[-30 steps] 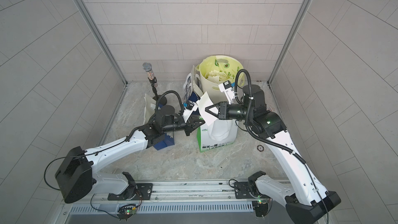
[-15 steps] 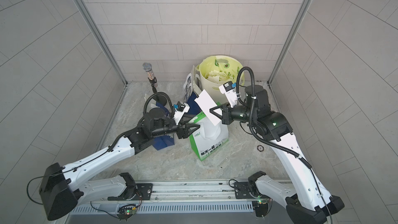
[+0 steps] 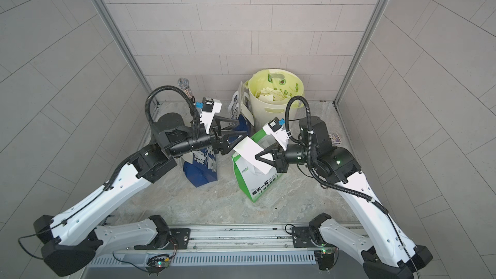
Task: Shred takeout receipts and throw away
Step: Shred the takeout receipt.
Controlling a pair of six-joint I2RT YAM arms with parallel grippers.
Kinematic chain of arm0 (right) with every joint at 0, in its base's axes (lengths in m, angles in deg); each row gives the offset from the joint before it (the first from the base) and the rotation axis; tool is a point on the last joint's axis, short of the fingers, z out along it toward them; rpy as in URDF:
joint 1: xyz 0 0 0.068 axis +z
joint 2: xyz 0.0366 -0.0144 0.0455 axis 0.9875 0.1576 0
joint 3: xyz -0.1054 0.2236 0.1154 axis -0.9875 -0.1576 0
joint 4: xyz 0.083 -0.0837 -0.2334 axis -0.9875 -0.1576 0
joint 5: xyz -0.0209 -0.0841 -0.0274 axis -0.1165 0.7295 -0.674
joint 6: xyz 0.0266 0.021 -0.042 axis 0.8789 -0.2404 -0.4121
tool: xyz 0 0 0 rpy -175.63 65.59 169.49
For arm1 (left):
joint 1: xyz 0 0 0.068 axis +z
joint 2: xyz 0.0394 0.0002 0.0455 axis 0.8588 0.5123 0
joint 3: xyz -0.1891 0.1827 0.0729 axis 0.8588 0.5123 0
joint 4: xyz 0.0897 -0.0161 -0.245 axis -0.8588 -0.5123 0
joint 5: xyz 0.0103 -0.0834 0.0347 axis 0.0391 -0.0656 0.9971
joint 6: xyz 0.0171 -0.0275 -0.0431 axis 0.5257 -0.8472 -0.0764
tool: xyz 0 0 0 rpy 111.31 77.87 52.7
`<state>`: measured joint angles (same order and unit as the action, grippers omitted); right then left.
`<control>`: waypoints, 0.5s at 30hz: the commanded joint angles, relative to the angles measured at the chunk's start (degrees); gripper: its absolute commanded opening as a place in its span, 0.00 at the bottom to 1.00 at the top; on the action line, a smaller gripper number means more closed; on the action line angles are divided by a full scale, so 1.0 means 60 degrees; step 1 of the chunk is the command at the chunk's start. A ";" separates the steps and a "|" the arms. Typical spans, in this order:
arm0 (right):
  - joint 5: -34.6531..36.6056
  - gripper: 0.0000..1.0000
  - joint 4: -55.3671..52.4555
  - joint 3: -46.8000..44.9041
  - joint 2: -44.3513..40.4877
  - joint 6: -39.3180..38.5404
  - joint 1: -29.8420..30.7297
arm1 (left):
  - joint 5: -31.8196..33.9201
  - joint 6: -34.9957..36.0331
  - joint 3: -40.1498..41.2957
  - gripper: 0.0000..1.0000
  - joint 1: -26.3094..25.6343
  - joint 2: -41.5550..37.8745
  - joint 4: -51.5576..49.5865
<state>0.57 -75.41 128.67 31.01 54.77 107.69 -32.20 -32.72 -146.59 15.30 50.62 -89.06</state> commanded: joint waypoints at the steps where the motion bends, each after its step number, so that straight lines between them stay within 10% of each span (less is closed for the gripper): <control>1: -0.0282 0.00 0.0395 0.0026 0.0056 -0.0300 0.0174 | -0.0964 -0.0598 -0.0081 0.82 0.0032 0.0231 -0.0442; 15: -0.0414 0.00 0.0342 0.0335 0.0510 0.0178 0.0315 | -0.2188 -0.1079 0.0352 0.29 0.0135 0.0142 0.0336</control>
<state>-0.68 -74.27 129.24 34.48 55.99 109.20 -43.50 -38.99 -144.88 15.72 52.61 -89.02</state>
